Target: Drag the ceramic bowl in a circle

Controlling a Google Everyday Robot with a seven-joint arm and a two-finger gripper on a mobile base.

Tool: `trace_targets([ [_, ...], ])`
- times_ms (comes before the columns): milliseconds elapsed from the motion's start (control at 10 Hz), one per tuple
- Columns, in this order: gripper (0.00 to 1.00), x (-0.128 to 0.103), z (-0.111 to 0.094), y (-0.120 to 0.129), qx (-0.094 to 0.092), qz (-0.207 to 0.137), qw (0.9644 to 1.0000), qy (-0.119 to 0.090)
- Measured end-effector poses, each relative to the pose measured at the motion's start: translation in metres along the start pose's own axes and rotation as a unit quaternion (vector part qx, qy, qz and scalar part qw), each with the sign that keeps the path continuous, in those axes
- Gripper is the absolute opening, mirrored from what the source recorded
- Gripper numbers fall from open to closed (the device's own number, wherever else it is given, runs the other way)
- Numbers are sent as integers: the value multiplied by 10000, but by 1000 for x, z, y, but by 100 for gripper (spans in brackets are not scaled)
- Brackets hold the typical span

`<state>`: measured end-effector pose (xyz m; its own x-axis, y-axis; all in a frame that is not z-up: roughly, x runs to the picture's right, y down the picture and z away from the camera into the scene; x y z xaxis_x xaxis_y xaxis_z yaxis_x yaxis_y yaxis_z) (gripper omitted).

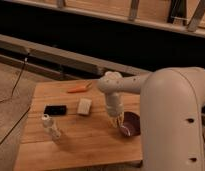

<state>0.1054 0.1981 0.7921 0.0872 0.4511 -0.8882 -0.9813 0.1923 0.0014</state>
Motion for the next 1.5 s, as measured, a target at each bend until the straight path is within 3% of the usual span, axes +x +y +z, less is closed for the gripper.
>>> trace_targets([
  [200, 0, -25, -10, -24, 272, 184, 9993, -170],
  [500, 0, -64, -24, -32, 717, 45, 9967, -372],
  [700, 0, -90, -32, -19, 828, -112, 9951, -521],
  [1000, 0, -128, -47, 29, 800, -627, 9912, -843],
  [1200, 0, -136, -55, 64, 740, -1144, 9857, -991],
  [1500, 0, -115, -59, 117, 688, -2156, 9687, -1017],
])
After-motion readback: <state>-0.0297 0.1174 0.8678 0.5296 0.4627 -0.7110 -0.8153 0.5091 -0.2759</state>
